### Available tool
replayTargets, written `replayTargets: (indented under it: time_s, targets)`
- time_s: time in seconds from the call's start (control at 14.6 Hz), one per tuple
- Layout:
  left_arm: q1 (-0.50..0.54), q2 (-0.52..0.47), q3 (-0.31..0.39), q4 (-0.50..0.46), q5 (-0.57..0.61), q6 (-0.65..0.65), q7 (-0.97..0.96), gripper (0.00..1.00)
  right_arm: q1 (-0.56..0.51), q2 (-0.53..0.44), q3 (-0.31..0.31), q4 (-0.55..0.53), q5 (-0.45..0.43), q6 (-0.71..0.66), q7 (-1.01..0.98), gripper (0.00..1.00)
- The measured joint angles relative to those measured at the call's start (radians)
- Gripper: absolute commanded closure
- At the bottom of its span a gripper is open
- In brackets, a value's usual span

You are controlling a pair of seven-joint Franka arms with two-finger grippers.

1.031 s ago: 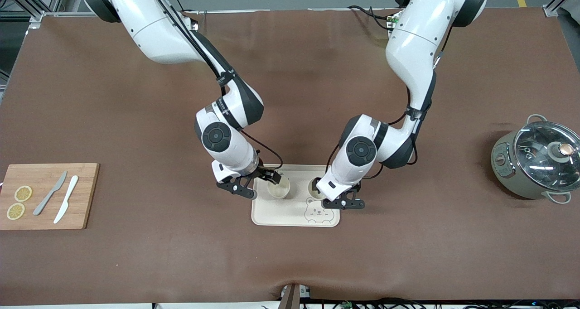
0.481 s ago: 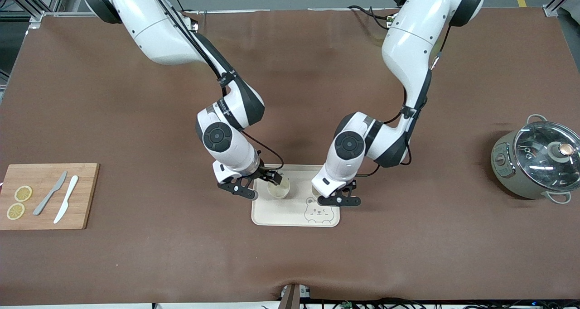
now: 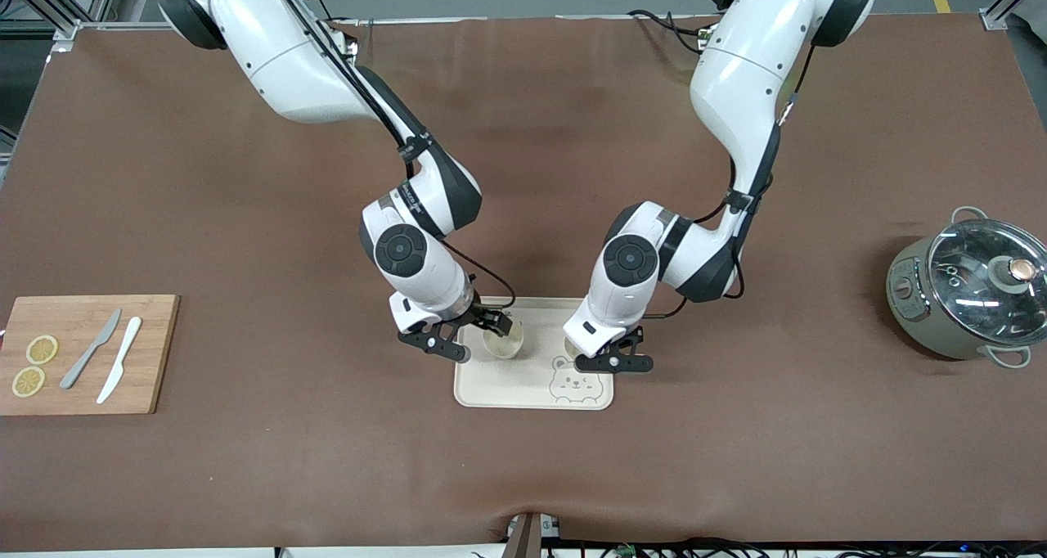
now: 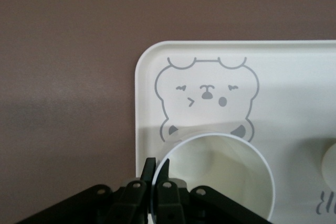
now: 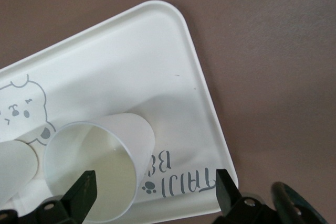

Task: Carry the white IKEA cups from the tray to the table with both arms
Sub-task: 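Close both grippers on the rims of the two white cups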

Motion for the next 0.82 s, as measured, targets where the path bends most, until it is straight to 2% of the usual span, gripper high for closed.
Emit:
replayTargets:
  time_s: [0.76, 0.82]
  targets:
    - [0.047, -0.132, 0.004, -0.02, 0.002, -0.219, 0.06, 1.0, 0.031, 0.044, -0.022, 0.025, -0.012, 0.029, 0.002, 0.0]
    - [0.058, -0.148, 0.004, -0.044, 0.002, -0.219, 0.083, 1.0, 0.033, 0.046, -0.023, 0.025, -0.012, 0.033, 0.002, 0.06]
